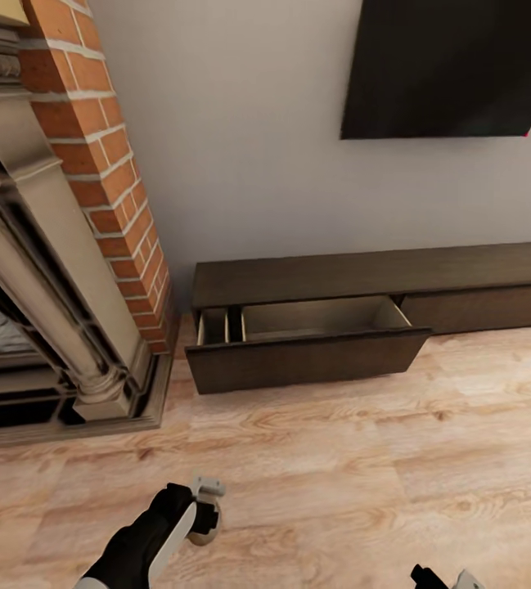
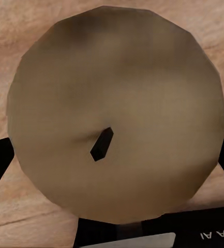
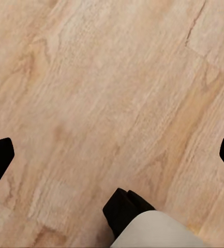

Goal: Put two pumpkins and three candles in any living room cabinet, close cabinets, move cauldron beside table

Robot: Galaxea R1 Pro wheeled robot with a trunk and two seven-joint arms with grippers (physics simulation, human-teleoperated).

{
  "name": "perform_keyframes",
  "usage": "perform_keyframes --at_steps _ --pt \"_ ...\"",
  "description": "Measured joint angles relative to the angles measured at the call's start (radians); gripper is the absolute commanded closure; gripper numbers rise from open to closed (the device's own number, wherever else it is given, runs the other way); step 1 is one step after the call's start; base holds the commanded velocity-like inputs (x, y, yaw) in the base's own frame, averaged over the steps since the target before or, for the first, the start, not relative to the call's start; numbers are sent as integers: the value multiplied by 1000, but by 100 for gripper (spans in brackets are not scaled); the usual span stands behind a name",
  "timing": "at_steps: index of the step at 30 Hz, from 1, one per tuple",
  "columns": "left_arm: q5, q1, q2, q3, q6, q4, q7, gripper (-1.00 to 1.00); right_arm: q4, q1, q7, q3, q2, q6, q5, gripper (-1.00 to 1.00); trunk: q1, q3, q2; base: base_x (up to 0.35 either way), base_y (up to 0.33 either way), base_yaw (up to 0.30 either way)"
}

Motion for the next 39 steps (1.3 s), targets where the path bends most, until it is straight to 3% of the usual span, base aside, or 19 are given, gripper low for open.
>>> perform_keyframes --at_steps 12,31,35,39 --pt "0 1 -2 0 -19 0 -1 100 37 0 0 -17 7 -4 0 -100 0 -4 0 286 -84 -159" --pt "0 1 -3 0 -18 0 -1 100 40 0 -5 -18 10 -32 -5 -100 1 -4 0 10 -9 -277" --pt "-1 1 -4 1 -18 0 -1 100 41 0 -4 -18 9 -32 -26 -100 1 -2 0 0 0 -278" --pt "1 1 -9 1 -17 0 -1 100 44 0 -2 -46 9 -32 -47 -100 1 1 0 0 0 -276"
